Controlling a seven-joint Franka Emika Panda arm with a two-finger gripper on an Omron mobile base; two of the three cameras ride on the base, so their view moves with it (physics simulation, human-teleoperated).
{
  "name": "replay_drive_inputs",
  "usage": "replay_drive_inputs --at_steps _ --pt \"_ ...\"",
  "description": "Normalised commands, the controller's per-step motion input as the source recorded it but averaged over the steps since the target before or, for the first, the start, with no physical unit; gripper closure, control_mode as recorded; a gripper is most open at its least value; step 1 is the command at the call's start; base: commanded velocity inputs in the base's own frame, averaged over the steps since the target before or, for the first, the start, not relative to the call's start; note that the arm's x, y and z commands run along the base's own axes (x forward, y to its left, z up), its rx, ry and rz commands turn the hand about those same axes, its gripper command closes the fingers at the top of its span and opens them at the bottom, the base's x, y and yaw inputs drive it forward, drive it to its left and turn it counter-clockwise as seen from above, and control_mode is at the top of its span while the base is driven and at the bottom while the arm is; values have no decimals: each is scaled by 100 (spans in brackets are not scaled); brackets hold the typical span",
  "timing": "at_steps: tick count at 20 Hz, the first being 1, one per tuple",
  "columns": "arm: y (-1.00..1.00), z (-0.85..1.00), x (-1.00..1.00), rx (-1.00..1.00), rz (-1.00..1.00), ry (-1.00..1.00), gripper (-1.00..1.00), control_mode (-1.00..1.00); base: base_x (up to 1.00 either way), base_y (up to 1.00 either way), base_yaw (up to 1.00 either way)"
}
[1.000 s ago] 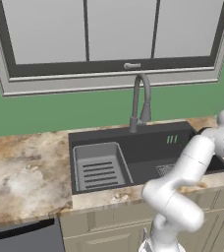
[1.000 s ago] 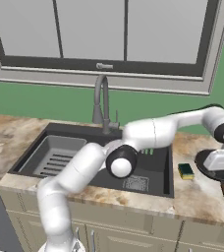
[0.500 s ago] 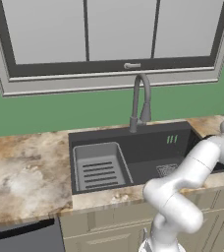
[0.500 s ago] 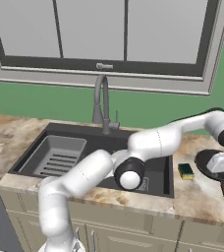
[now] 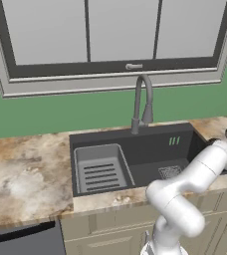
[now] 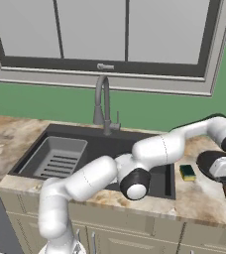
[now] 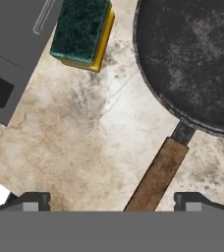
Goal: Pick the pan and sponge and place them into the sink. Then turn on the water.
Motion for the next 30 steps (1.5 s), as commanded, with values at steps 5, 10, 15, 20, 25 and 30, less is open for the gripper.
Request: replay_drive_inputs --at_steps 5,10,15,20,25,30 --pt "-7 -19 1 -3 -3 0 -100 -100 0 0 0" --pt "-6 -20 0 -3 -4 0 -100 -100 0 0 0" --pt "-1 -25 0 -2 -5 0 -100 -100 0 0 0" --pt "-2 -24 0 0 -2 -3 -100 -100 0 0 0" --pt "-6 -22 1 -2 -1 -5 -100 -100 0 0 0" --pt "-10 -21 6 -4 0 -6 -100 -100 0 0 0"
